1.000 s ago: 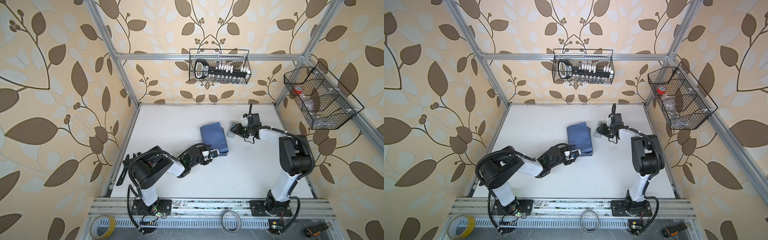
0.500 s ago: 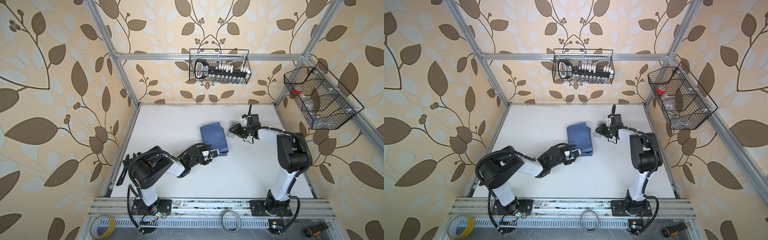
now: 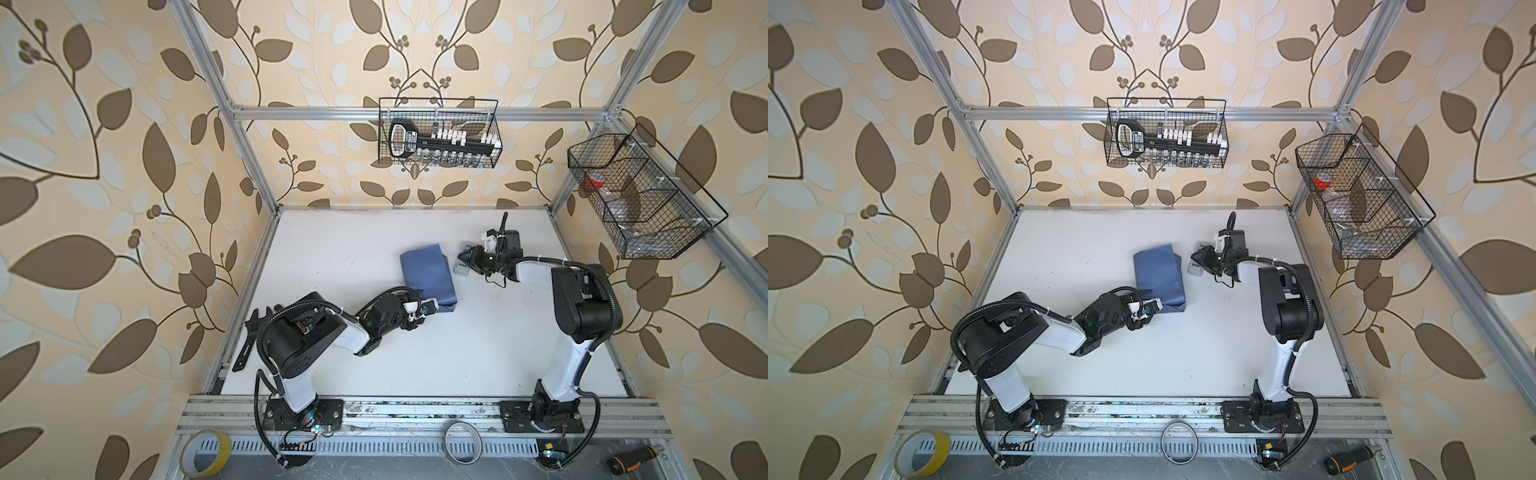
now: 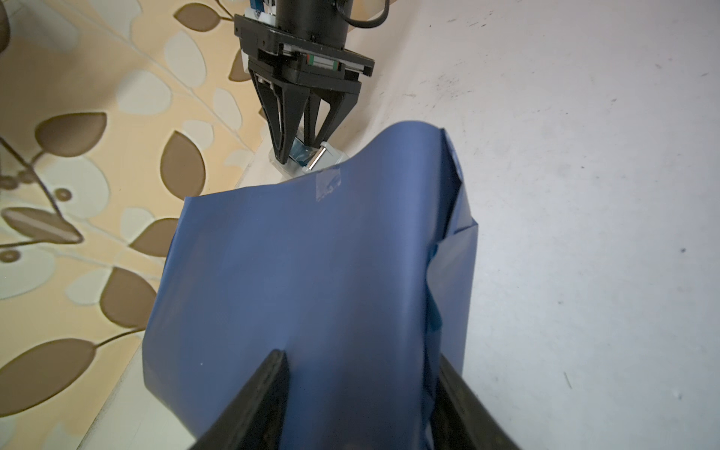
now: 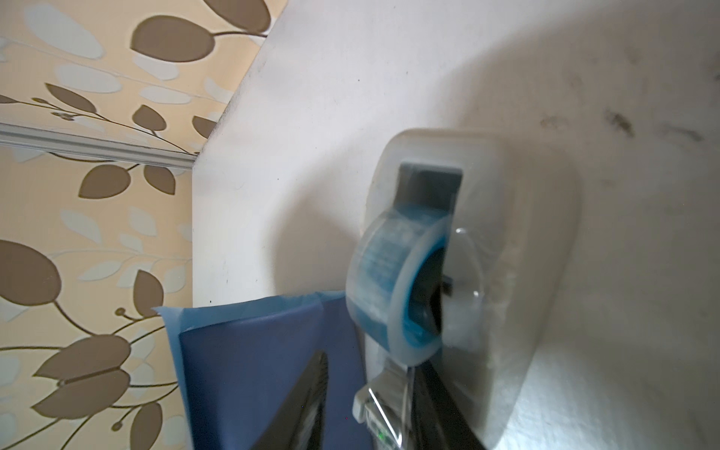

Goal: Wrap a gift box in wrapping paper
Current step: Tear off the tape with the cutter.

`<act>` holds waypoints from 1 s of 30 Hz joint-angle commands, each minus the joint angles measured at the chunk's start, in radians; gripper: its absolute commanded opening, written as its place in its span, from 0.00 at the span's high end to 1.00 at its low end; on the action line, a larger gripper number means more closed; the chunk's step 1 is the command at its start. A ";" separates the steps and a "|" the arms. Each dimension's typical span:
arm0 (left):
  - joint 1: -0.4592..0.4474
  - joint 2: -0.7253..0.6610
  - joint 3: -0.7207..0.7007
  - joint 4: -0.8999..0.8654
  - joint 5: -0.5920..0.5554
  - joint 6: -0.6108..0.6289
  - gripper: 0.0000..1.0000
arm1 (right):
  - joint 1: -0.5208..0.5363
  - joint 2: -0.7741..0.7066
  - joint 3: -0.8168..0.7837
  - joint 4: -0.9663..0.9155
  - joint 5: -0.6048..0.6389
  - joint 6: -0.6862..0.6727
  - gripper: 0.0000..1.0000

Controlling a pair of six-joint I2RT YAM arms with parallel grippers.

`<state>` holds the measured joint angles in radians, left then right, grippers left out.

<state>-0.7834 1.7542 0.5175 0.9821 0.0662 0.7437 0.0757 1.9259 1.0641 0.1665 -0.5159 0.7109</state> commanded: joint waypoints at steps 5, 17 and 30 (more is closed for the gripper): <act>0.006 0.017 -0.025 -0.079 0.015 -0.017 0.43 | -0.008 0.037 -0.069 0.043 -0.030 0.085 0.65; 0.004 0.019 -0.025 -0.077 0.013 -0.016 0.43 | -0.013 0.068 -0.101 0.112 -0.080 0.127 0.69; 0.004 0.018 -0.024 -0.076 0.013 -0.016 0.43 | -0.025 0.079 -0.124 0.177 -0.142 0.179 0.69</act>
<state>-0.7834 1.7542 0.5179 0.9817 0.0662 0.7437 0.0387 1.9541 0.9749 0.3943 -0.6136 0.8623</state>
